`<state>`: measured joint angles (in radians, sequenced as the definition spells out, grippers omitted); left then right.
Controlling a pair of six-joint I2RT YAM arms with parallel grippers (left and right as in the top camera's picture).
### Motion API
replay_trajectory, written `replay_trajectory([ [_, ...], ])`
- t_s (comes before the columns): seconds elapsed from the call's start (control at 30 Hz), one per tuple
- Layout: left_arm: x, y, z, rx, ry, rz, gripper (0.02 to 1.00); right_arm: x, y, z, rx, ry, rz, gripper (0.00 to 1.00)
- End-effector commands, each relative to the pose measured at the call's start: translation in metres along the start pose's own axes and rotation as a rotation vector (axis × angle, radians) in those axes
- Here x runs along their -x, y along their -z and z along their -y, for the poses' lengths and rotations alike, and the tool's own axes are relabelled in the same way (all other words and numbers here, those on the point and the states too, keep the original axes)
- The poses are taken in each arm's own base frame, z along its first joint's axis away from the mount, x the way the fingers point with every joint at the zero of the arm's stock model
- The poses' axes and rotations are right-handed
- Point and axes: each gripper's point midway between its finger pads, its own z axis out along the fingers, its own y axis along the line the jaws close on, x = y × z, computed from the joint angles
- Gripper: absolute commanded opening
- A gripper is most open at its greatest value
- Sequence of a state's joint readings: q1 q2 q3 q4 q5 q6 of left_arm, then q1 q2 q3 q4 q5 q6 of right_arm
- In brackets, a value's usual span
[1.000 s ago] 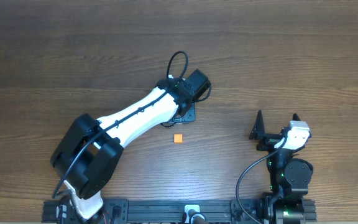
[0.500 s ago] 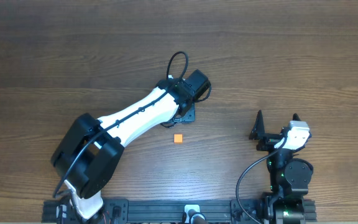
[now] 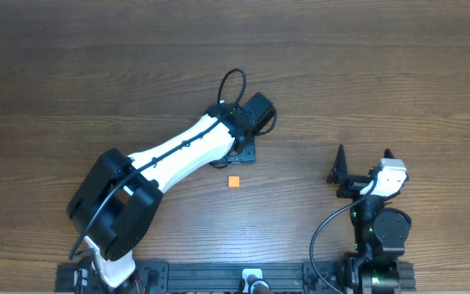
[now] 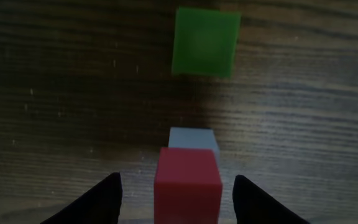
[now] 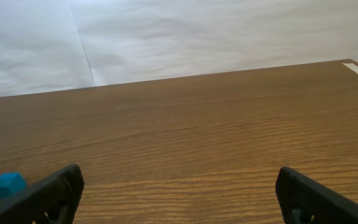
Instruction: Stack Cubes
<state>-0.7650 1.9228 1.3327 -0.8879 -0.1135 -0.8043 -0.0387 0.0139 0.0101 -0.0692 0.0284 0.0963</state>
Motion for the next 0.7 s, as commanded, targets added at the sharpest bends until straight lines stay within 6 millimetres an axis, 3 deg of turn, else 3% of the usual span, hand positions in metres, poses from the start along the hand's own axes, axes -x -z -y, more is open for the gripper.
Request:
replay_trajectory([
  [0.03, -0.010, 0.000, 0.005, 0.004, -0.021, -0.034, 0.592, -0.001, 0.000, 0.003, -0.015, 0.007, 0.002, 0.991],
  [0.7, -0.060, 0.005, 0.010, 0.029, -0.035, -0.176, 0.621, -0.001, 0.000, 0.003, -0.015, 0.007, 0.002, 0.993],
])
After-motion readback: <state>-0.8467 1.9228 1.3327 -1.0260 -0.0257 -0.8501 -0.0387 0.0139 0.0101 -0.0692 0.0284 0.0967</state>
